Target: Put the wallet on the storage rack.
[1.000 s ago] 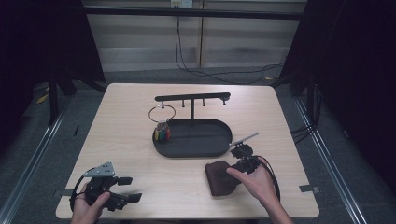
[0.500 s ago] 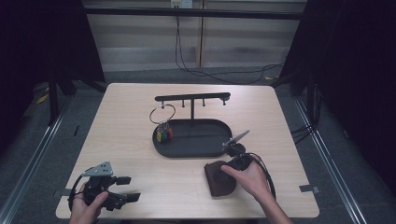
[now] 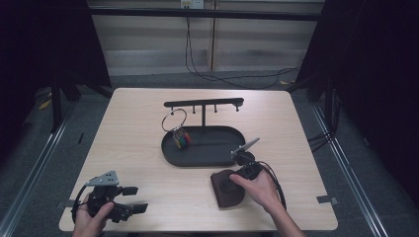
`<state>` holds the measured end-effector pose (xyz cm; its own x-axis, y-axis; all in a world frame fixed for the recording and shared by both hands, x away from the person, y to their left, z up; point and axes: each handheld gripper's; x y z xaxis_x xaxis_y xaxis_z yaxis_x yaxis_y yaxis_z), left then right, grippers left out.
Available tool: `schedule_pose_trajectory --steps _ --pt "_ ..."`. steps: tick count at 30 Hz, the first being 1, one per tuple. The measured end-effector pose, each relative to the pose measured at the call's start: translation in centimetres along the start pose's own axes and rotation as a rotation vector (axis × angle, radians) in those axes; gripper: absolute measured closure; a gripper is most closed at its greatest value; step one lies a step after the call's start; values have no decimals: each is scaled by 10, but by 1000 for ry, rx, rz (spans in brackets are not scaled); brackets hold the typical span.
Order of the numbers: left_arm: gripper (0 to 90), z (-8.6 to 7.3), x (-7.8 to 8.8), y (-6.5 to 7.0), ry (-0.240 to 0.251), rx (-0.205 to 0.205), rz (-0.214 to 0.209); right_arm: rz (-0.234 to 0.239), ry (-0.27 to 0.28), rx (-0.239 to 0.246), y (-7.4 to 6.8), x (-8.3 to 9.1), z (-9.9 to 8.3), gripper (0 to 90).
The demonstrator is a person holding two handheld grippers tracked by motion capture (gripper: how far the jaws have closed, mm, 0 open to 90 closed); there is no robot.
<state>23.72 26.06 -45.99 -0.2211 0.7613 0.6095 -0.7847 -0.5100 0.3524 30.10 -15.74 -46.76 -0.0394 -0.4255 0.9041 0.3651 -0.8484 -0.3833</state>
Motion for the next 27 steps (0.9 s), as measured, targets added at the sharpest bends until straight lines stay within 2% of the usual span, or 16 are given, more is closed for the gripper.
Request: schedule_pose_trajectory --steps 6,10,13,15,21,24,27 --pt "205 0 1 -2 3 1 -1 -37 3 3 -6 2 0 261" --pt "205 0 2 -2 6 1 -1 -39 -6 1 -6 3 1 269" --pt "205 0 1 -2 -1 -1 -2 -31 16 -3 -4 7 1 381" --pt "205 0 2 -2 1 -2 -3 -16 21 -18 0 10 0 423" --pt "205 0 2 -2 5 0 1 -24 28 -19 -1 11 0 433" --pt "205 0 2 -2 -2 -4 -2 -10 50 -17 1 18 0 555" --pt "205 1 2 -1 -1 -5 -2 -1 50 -26 3 19 -1 566"
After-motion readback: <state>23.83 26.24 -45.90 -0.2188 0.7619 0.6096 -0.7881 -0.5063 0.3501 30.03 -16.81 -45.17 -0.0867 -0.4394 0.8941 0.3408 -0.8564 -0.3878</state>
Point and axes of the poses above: each handheld gripper's, and its own axes: x roughly backward along the jaws, z roughly out of its top, y roughly to its right
